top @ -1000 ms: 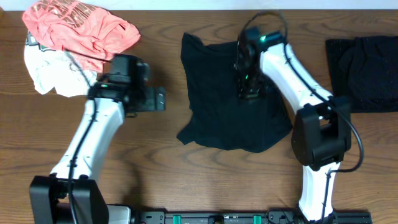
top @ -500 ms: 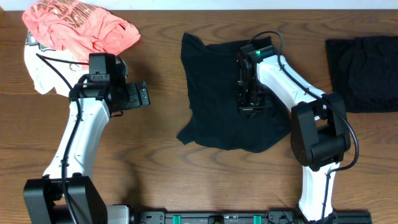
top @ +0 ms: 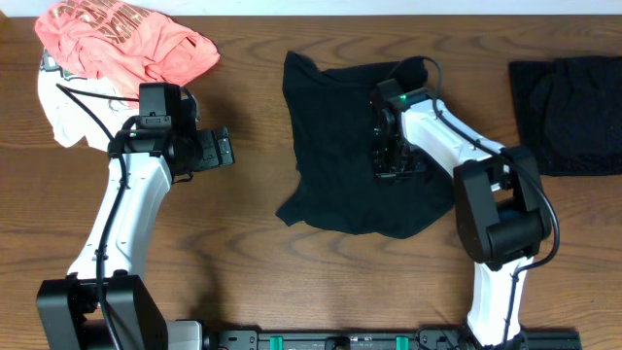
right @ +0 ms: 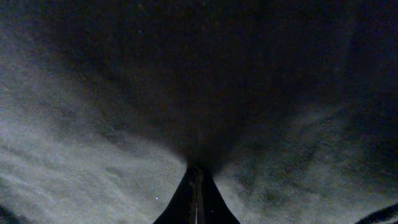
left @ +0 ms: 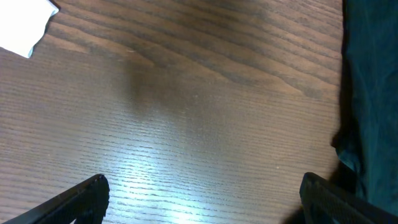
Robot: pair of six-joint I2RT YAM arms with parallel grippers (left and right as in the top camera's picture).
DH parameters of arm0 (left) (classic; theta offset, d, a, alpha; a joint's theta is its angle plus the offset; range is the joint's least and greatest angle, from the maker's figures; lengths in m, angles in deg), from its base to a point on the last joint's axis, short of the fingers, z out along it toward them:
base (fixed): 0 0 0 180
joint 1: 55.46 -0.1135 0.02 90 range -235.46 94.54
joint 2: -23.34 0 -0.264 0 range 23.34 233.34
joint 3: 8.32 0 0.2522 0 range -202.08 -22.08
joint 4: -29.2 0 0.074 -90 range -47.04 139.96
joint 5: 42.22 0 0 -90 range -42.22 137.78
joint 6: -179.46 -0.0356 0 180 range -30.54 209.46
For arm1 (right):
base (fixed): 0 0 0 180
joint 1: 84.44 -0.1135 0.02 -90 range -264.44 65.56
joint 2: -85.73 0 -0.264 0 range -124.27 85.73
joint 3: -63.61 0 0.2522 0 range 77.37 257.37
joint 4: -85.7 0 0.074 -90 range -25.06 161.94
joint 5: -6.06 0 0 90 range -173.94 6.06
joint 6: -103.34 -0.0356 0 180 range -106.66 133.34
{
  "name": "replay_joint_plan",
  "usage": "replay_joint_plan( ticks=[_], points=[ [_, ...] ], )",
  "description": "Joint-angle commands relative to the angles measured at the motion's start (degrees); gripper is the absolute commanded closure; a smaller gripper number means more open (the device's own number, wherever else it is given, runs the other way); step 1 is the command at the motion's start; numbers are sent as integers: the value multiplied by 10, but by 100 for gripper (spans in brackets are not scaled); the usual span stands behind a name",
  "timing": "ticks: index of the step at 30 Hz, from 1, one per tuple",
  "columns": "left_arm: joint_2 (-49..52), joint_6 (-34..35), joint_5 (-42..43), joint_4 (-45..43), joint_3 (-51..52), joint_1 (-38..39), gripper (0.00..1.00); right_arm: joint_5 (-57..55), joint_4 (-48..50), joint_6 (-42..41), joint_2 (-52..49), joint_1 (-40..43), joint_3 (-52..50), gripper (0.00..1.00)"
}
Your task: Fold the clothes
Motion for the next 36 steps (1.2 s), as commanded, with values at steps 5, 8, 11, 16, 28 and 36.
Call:
replay_joint_plan(
  ticks=[5,8,11,16,28,36],
  points=[
    [-8,-12,-1,2,-9,-2,2,-97,31,0,0,24,-36,99],
    [-8,-12,-1,2,-9,-2,2,-140,53,20,0,46,-45,99],
    [-8,-12,-1,2,-9,-2,2,-144,84,93,0,73,-50,99],
    [-8,-12,-1,2,-9,-2,2,-144,141,181,0,116,-49,99],
    [-8,-107,31,-40,-9,42,2,-117,225,256,31,162,-8,99],
    [6,-117,31,-165,-9,101,2,69,145,248,143,159,84,59]
  ],
)
